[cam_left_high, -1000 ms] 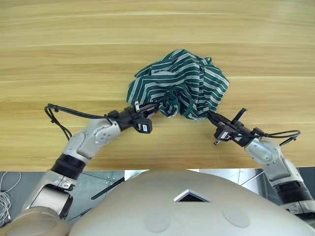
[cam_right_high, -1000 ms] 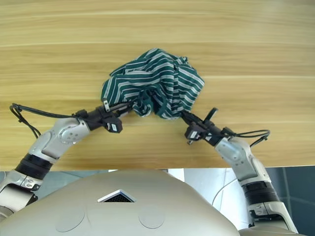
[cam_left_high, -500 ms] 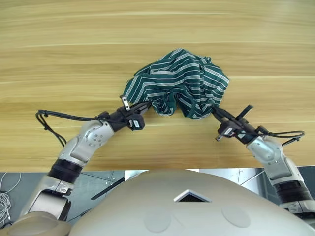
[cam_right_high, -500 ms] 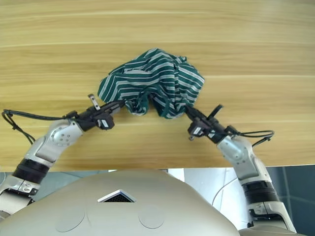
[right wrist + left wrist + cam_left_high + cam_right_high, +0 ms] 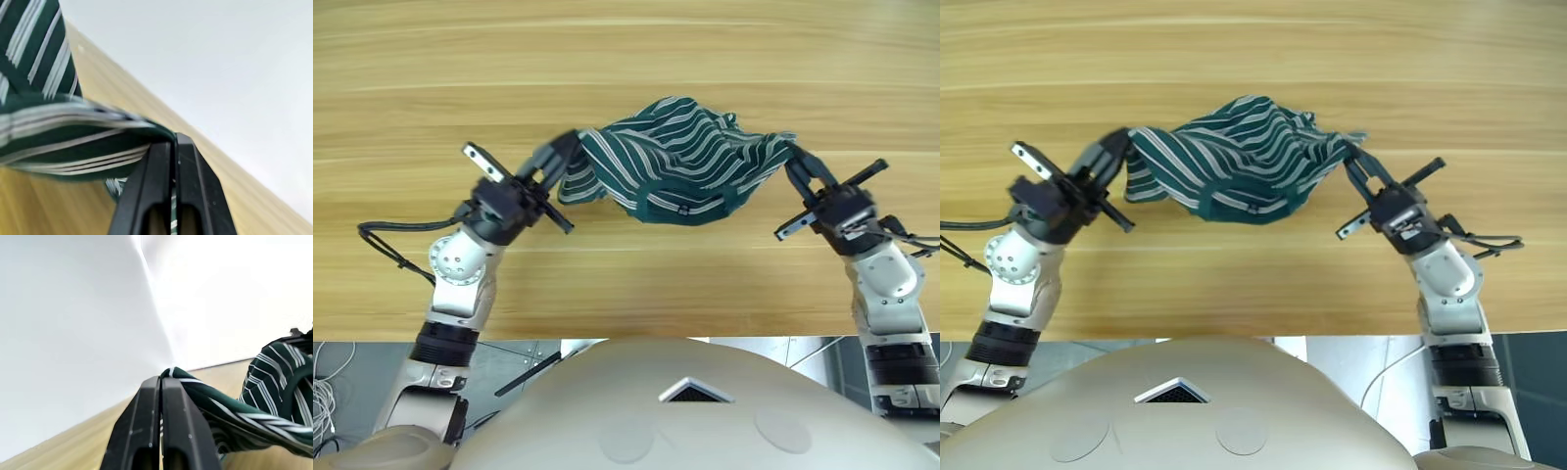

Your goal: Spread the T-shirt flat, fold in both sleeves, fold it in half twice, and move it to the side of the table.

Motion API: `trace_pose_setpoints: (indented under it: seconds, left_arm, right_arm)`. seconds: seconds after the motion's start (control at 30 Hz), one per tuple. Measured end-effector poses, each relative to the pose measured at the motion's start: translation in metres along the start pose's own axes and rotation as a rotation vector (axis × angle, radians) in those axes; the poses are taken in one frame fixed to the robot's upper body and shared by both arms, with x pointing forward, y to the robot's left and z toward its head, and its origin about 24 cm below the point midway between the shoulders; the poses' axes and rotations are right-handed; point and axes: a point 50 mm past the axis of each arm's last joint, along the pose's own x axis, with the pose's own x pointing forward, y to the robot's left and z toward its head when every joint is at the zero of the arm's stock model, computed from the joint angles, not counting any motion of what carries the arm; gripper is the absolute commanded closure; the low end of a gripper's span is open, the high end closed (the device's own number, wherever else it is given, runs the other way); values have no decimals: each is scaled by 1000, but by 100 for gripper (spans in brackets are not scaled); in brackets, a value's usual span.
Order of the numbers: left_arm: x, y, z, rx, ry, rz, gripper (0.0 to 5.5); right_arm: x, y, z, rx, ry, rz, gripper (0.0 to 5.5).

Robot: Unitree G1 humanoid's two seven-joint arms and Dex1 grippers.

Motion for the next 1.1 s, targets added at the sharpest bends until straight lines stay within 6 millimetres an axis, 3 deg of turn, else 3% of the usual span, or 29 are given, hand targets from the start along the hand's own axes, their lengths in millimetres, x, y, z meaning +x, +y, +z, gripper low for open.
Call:
trace_pose_setpoints:
  seconds: [0.13, 0.23, 0.3, 0.4, 0.5, 0.6, 0.7, 0.8, 0.9, 0.93, 1.0, 1.07, 1.1]
  left_arm:
    - [-8, 1, 13, -48, -79, -41, 548]
    - [-10, 8, 20, -61, -136, -46, 548]
    - [-8, 17, 22, -62, -176, -23, 548]
    - [5, 50, 2, -50, -149, 116, 548]
    - [39, 100, -24, -3, -77, 306, 548]
    - [84, 130, -31, 85, -11, 402, 548]
    - [133, 154, -27, 141, 71, 510, 548]
    - [183, 174, -3, 229, 126, 646, 548]
    - [226, 195, 53, 279, 15, 801, 548]
    - [237, 200, 75, 248, -39, 819, 548]
    - [245, 202, 87, 209, -62, 759, 548]
    - [231, 198, 57, 236, 31, 688, 548]
    - [214, 194, 31, 254, 110, 653, 548]
  right_arm:
    - [4, -13, 34, 108, -220, -17, 550]
    - [11, -21, 46, 167, -315, -3, 550]
    - [25, -30, 45, 150, -333, -8, 550]
    - [56, -50, 18, 112, -244, -130, 550]
    - [101, -80, -14, 46, -113, -311, 550]
    - [144, -102, -27, -17, -11, -430, 550]
    - [183, -122, -27, -44, 99, -547, 550]
    - [218, -145, -6, -100, 158, -707, 550]
    - [243, -173, 45, -187, 66, -940, 550]
    - [251, -182, 70, -195, -14, -969, 550]
    - [261, -186, 99, -215, -132, -921, 550]
    - [258, -176, 84, -254, -140, -805, 550]
    - [250, -166, 60, -278, -98, -734, 550]
